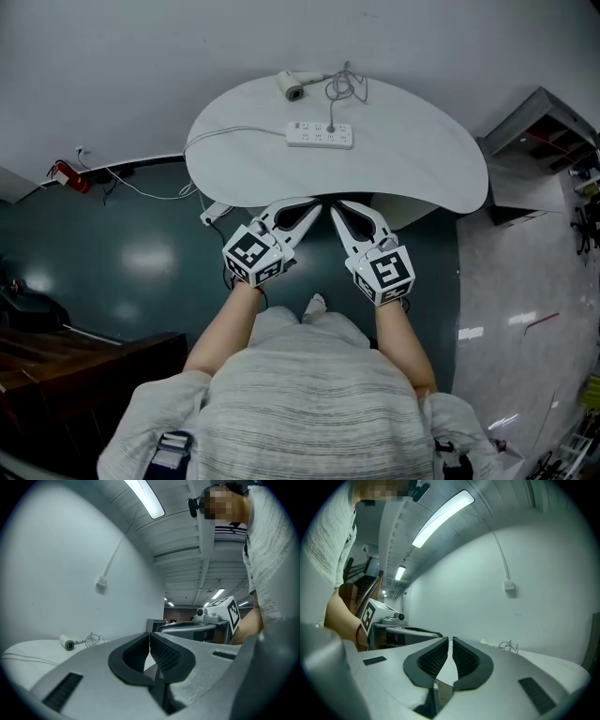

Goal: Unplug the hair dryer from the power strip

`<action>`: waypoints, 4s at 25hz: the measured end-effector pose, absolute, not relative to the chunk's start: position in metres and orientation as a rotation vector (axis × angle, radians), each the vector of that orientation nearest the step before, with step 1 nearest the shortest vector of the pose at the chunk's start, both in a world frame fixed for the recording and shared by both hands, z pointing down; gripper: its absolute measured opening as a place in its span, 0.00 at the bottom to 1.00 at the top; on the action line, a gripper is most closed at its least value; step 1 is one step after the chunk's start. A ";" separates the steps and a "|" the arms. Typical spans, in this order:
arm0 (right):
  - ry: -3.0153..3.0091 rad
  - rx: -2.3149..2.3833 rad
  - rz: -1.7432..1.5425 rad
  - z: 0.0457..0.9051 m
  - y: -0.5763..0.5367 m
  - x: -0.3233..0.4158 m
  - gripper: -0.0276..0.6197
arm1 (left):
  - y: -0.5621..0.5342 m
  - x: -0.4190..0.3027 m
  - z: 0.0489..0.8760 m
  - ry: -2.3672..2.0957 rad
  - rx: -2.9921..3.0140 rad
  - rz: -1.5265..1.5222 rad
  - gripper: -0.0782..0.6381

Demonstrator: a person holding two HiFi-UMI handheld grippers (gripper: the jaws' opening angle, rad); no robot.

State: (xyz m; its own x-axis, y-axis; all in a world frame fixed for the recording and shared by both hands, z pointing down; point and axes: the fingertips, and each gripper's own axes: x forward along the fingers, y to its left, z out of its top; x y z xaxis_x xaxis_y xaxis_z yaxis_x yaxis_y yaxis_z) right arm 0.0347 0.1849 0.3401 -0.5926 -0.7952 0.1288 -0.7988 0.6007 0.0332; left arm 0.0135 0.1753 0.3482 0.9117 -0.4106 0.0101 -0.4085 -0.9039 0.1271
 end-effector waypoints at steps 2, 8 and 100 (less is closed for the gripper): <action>-2.701 1.333 0.044 0.340 0.178 0.041 0.09 | 0.168 0.021 0.349 -0.640 2.949 -0.021 0.12; -2.706 1.287 0.070 0.348 0.147 0.054 0.09 | 0.132 0.033 0.359 -0.681 2.938 0.017 0.12; -2.219 0.837 0.361 0.583 -0.158 0.100 0.12 | -0.140 0.087 0.635 0.014 2.807 1.595 0.73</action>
